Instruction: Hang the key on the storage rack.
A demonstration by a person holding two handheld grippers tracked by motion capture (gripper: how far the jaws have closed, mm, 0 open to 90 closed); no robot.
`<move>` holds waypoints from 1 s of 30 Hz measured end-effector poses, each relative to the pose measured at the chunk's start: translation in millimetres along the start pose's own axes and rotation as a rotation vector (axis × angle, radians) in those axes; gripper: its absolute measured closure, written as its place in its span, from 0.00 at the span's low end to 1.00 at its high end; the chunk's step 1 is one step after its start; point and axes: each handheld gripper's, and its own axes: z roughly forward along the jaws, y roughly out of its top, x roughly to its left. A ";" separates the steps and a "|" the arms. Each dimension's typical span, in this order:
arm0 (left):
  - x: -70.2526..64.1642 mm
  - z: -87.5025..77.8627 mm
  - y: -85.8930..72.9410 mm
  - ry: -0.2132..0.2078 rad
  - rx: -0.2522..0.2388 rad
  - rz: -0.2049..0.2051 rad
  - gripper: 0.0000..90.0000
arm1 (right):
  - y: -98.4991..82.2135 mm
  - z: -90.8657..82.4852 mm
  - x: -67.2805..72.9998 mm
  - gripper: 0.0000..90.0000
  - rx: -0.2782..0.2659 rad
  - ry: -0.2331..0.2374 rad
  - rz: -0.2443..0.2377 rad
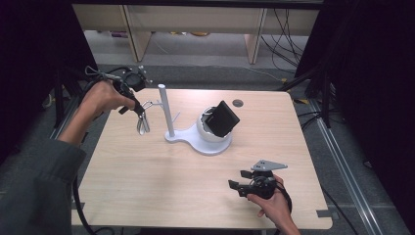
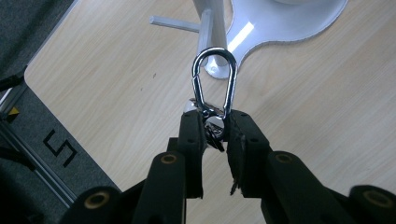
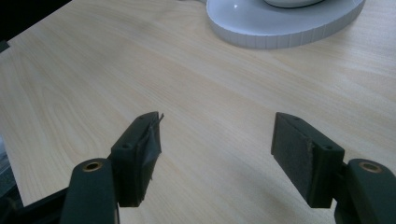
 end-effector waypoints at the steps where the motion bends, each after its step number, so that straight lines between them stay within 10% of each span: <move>1: 0.8 0.8 1.1 -0.008 0.002 0.000 0.84 | 0.0 0.0 0.0 0.38 0.000 0.000 0.000; 30: 6.8 38.7 15.7 -0.025 0.006 -0.043 0.83 | 0.5 -0.9 2.0 0.38 0.012 0.006 0.021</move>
